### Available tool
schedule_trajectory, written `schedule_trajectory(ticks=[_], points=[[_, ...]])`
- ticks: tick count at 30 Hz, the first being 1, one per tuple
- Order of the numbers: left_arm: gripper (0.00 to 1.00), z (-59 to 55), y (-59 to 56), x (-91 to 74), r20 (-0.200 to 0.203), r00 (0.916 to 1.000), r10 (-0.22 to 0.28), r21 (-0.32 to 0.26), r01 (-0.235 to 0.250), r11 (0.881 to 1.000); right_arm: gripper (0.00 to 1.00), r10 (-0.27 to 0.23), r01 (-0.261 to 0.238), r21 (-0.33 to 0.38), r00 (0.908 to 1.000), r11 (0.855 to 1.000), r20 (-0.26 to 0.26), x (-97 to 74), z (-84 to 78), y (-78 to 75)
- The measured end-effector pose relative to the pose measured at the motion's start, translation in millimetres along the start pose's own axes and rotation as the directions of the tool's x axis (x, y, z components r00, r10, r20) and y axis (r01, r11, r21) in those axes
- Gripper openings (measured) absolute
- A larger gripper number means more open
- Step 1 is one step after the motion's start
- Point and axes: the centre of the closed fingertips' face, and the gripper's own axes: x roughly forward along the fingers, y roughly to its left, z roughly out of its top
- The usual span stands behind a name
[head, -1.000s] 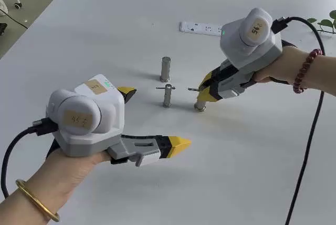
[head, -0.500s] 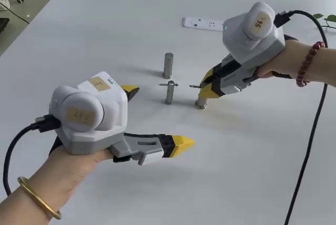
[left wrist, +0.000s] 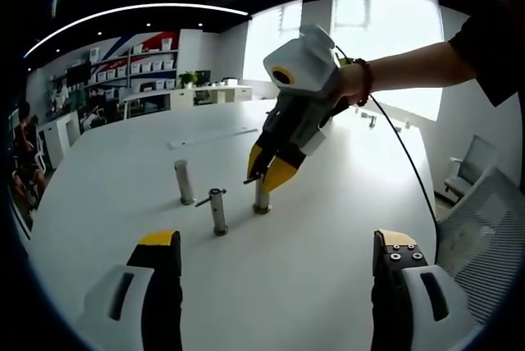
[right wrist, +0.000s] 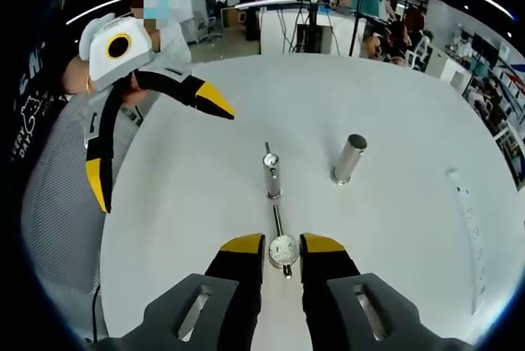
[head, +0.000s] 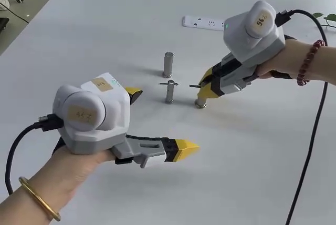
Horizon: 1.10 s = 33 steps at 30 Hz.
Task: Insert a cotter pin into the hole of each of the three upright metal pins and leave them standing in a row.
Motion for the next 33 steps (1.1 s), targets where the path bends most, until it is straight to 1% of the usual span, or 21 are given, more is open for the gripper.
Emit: schedule_trajectory(ticks=[2, 4, 6, 8, 10, 11, 14, 16, 17, 18, 19, 20, 21, 24, 25, 28, 29, 30, 31, 32, 33], points=[[0.98, -0.1, 0.0, 0.1, 0.0, 1.0, 0.001, -0.002, -0.001, 1.0, 0.17, -0.003, 0.003, -0.008, 1.0, 1.0, -0.006, -0.4, 0.0, 0.6], [0.99, 0.5, 0.2, 0.1, 0.004, 1.0, 0.003, -0.002, -0.003, 1.0, 0.21, -0.003, 0.003, 0.004, 1.0, 1.0, 0.001, -1.1, 1.5, 1.5], [0.99, 1.0, 0.6, 0.0, 0.006, 1.0, 0.005, -0.001, -0.005, 1.0, 0.21, -0.002, 0.002, 0.018, 0.9999, 1.0, 0.014, -3.2, 4.2, 2.6], [0.99, 1.6, 1.2, -0.4, 0.008, 0.9999, 0.009, -0.001, -0.009, 1.0, 0.22, -0.003, 0.002, 0.044, 0.9994, 0.999, 0.036, -3.7, 7.2, 2.5], [0.99, 2.7, 2.0, -1.0, 0.013, 0.9998, 0.013, -0.002, -0.013, 1.0, 0.23, -0.015, 0.009, 0.092, 0.9978, 0.996, 0.065, -5.5, 13.0, 0.2], [0.99, 3.6, 2.6, -1.3, 0.017, 0.9997, 0.016, -0.003, -0.016, 1.0, 0.23, -0.025, 0.015, 0.123, 0.996, 0.992, 0.086, -6.6, 17.0, -1.7], [0.99, 5.5, 3.0, -1.8, 0.022, 0.9996, 0.019, -0.005, -0.019, 1.0, 0.25, -0.046, 0.025, 0.157, 0.9904, 0.987, 0.13, -8.6, 25.0, -5.8], [0.99, 5.2, 3.7, -2.2, 0.019, 0.9996, 0.023, -0.004, -0.023, 1.0, 0.26, -0.078, 0.042, 0.206, 0.9826, 0.978, 0.169, -9.6, 32.1, -12.3], [0.99, 5.1, 3.7, -2.3, 0.018, 0.9996, 0.023, -0.003, -0.023, 1.0, 0.26, -0.086, 0.046, 0.217, 0.9806, 0.975, 0.176, -9.8, 33.5, -13.8], [0.99, 5.5, 3.2, -2.4, 0.018, 0.9996, 0.022, -0.001, -0.022, 1.0, 0.26, -0.099, 0.051, 0.241, 0.9759, 0.969, 0.194, -10.5, 38.1, -15.2], [0.99, 6.0, 2.9, -2.3, 0.02, 0.9996, 0.021, 0.002, -0.021, 1.0, 0.27, -0.117, 0.058, 0.261, 0.9689, 0.964, 0.218, -10.7, 42.3, -20.5], [0.99, 6.5, 2.7, -2.1, 0.02, 0.9996, 0.021, 0.005, -0.021, 1.0, 0.27, -0.123, 0.059, 0.271, 0.9666, 0.961, 0.225, -10.6, 43.6, -22.9], [0.99, 6.9, 2.3, -2.0, 0.02, 0.9996, 0.021, 0.009, -0.021, 1.0, 0.28, -0.136, 0.064, 0.292, 0.9624, 0.954, 0.235, -10.4, 45.6, -27.2], [0.99, 6.8, 1.6, -2.0, 0.018, 0.9996, 0.02, 0.015, -0.02, 1.0, 0.28, -0.163, 0.086, 0.297, 0.9561, 0.951, 0.243, -9.1, 50.0, -28.9], [0.99, 6.9, 1.3, -2.1, 0.018, 0.9996, 0.02, 0.016, -0.021, 1.0, 0.28, -0.176, 0.099, 0.291, 0.9514, 0.952, 0.253, -7.4, 52.1, -32.2], [0.99, 7.5, 1.2, -2.3, 0.021, 0.9995, 0.024, 0.013, -0.024, 1.0, 0.28, -0.206, 0.124, 0.295, 0.9424, 0.947, 0.264, -2.1, 54.8, -40.3], [0.99, 7.6, 0.8, -2.2, 0.021, 0.9995, 0.025, 0.014, -0.025, 1.0, 0.29, -0.22, 0.133, 0.301, 0.9353, 0.944, 0.277, -0.3, 57.5, -43.1], [0.99, 7.5, 0.6, -2.1, 0.021, 0.9995, 0.025, 0.014, -0.026, 1.0, 0.29, -0.224, 0.135, 0.302, 0.9333, 0.944, 0.281, 0.4, 58.5, -43.7], [0.99, 7.0, 0.2, -1.6, 0.019, 0.9995, 0.025, 0.018, -0.026, 1.0, 0.29, -0.238, 0.143, 0.312, 0.9266, 0.939, 0.291, 2.8, 61.5, -46.5], [0.99, 6.9, 0.1, -1.4, 0.019, 0.9995, 0.026, 0.017, -0.026, 1.0, 0.29, -0.241, 0.145, 0.315, 0.9248, 0.938, 0.294, 3.4, 62.2, -47.2], [0.99, 6.6, -0.4, -1.0, 0.019, 0.9995, 0.027, 0.019, -0.027, 0.999, 0.29, -0.25, 0.141, 0.334, 0.9177, 0.932, 0.309, 6.2, 65.5, -49.6]])
